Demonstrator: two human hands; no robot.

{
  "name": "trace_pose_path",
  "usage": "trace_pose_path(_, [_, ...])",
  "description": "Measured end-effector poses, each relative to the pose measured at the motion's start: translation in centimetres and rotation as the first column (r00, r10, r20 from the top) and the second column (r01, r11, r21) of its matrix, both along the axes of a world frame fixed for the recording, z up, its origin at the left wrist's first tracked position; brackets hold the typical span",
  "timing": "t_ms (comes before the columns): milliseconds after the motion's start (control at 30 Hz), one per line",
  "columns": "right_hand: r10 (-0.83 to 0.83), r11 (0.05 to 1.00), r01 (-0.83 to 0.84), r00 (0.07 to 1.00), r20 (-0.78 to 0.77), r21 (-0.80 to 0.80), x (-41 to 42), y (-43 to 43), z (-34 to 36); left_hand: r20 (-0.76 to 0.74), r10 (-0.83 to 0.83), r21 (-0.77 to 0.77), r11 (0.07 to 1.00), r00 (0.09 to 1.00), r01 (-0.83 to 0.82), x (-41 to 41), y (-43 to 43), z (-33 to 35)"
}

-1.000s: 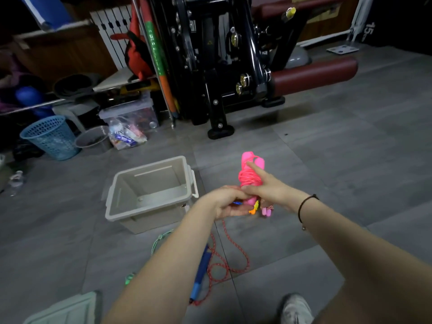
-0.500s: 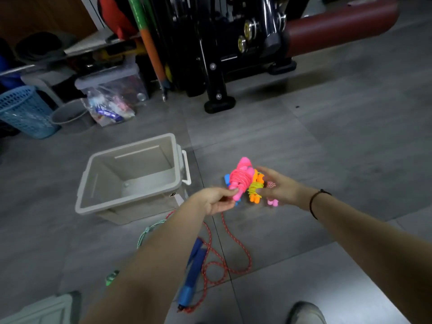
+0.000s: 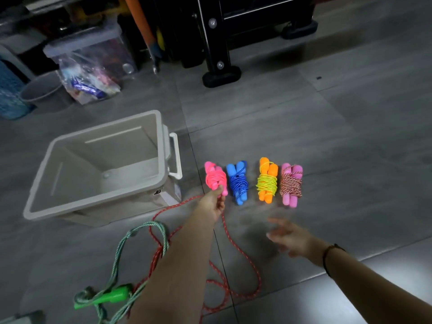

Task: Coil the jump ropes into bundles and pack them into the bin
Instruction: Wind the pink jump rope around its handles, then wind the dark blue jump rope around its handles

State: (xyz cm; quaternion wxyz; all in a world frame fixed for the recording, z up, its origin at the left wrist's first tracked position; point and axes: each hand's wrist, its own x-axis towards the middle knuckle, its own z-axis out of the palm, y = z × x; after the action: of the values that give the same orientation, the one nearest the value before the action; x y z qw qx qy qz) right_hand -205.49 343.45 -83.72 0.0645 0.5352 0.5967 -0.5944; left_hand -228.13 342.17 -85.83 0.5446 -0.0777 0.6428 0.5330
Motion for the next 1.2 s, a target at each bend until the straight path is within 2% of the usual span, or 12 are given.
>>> trace_pose_path(67, [-0.066, 0.998, 0.066, 0.998, -0.008, -0.025, -0.2, -0.2, -1.2, -0.077, -0.086, -0.041, 0.996, 0.993, 0.083, -0.5, 0.7, -1.5])
trace_pose_path(100, [-0.106, 0.994, 0.105, 0.994, -0.018, -0.032, -0.3, -0.3, -1.6, -0.149, -0.199, -0.106, 0.977, 0.969, 0.184, -0.8, 0.9, -2.3])
trace_pose_path(167, [-0.160, 0.986, 0.159, 0.986, -0.040, -0.042, -0.5, -0.4, -1.9, -0.270, -0.417, -0.257, 0.900, 0.868, 0.353, -1.0, 1.0, -3.4])
trace_pose_path(233, [-0.182, 0.983, 0.179, 0.981, -0.065, -0.053, -0.7, -0.4, -1.8, -0.364, -0.539, -0.372, 0.832, 0.760, 0.412, -1.5, 0.9, -3.9])
trace_pose_path(500, [-0.185, 0.978, 0.176, 0.979, -0.079, -0.108, -1.9, -1.2, -0.9, -0.505, -0.763, -0.510, 0.641, 0.403, 0.574, -3.1, -2.2, -1.1])
trace_pose_path(567, [-0.177, 0.979, 0.166, 0.980, -0.092, -0.118, -2.4, -1.8, -0.6, -0.508, -0.827, -0.603, 0.542, 0.242, 0.585, -3.3, -3.7, -0.8])
trace_pose_path(633, [-0.166, 0.979, 0.152, 0.981, -0.099, -0.133, -3.0, -2.3, -0.3, -0.414, -0.906, -0.711, 0.382, 0.089, 0.590, -3.5, -5.4, -1.1])
trace_pose_path(700, [-0.148, 0.983, 0.135, 0.984, -0.101, -0.128, -3.7, -2.7, -0.1, -0.302, -0.953, -0.748, 0.236, -0.001, 0.620, -3.6, -7.3, -1.6])
trace_pose_path(767, [-0.120, 0.988, 0.108, 0.987, -0.108, -0.114, -4.3, -2.9, 0.1, -0.258, -0.966, -0.746, 0.179, -0.030, 0.641, -3.6, -8.9, -2.0])
trace_pose_path(933, [-0.061, 0.995, 0.051, 0.990, -0.128, -0.085, -5.3, -3.6, 0.7, -0.365, -0.930, -0.747, 0.261, -0.049, 0.611, -4.1, -11.7, -3.0])
trace_pose_path(1067, [-0.012, 0.995, 0.001, 0.993, -0.116, -0.096, -5.6, -4.7, 0.9, -0.441, -0.893, -0.634, 0.379, 0.087, 0.674, -4.3, -12.6, -3.4])
trace_pose_path(1200, [0.003, 0.991, -0.016, 0.995, -0.100, -0.129, -6.0, -6.1, 0.3, -0.514, -0.830, -0.566, 0.517, 0.216, 0.643, -4.5, -13.5, -3.1])
